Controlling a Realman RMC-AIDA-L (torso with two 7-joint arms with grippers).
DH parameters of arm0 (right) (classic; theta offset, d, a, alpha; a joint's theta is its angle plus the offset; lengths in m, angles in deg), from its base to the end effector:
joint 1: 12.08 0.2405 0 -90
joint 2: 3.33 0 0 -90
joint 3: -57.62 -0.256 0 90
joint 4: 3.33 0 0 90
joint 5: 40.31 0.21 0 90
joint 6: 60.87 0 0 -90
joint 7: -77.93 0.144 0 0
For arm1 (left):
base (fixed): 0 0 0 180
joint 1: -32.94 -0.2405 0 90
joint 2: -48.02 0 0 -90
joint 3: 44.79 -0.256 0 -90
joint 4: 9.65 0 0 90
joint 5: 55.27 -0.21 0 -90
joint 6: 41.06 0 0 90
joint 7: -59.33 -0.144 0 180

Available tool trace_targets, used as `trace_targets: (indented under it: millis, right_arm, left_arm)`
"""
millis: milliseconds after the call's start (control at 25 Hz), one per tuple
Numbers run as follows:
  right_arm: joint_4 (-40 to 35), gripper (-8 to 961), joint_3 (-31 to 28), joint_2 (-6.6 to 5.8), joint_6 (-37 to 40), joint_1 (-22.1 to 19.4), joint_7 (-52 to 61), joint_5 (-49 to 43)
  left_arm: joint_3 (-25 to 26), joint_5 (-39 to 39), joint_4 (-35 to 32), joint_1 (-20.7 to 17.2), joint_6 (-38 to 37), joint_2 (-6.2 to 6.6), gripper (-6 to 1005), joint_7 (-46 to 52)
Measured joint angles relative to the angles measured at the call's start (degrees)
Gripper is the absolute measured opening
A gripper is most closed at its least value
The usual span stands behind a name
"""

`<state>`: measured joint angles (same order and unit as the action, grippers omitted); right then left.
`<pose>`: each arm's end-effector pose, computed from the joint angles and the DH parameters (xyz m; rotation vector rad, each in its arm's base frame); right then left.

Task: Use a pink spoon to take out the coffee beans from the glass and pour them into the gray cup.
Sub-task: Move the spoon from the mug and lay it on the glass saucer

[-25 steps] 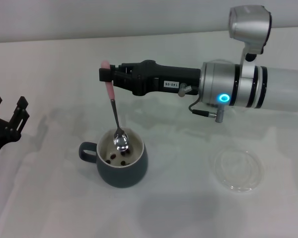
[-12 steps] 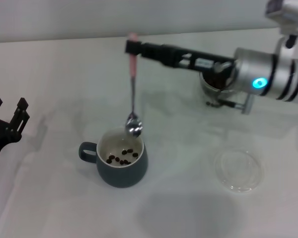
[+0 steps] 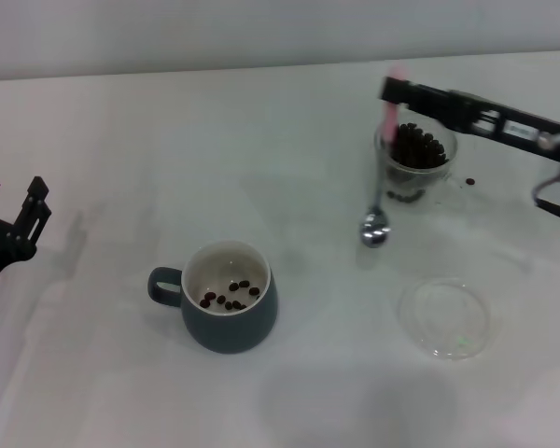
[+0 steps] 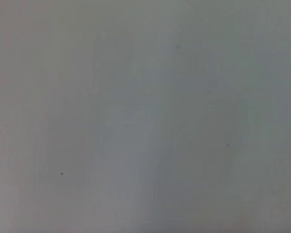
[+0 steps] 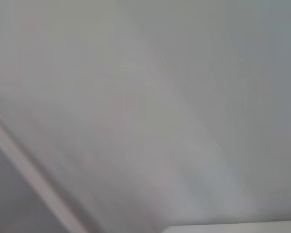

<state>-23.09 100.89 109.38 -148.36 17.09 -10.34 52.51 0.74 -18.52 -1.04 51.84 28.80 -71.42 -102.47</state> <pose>0.2770 0.3371 0.0267 -2.3074 1.1808 1.2374 -0.3362 0.2851 -0.0423 -1.7810 -0.6351 -0.7628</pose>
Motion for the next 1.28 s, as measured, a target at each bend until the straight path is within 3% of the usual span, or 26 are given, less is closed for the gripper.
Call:
trace_targets:
  millis: [160, 520, 1280]
  right_arm:
    - [-0.63, 141, -0.22, -1.45, -0.26, -3.55, -0.44, 0.32]
    - [-1.80, 141, 0.21, -2.41, 0.11, -8.47, -1.19, -0.27]
    - [-1.07, 140, 0.38, -1.88, 4.86, -10.63, -2.24, -5.54]
  left_arm:
    - [0.10, 0.42, -0.09, 0.32, 0.00, 0.16, 621, 0.00]
    - [0.08, 1.47, -0.53, 0.63, 0.01, 0.19, 621, -0.01]
    - [0.08, 1.42, -0.53, 0.90, 0.01, 0.17, 621, -0.09]
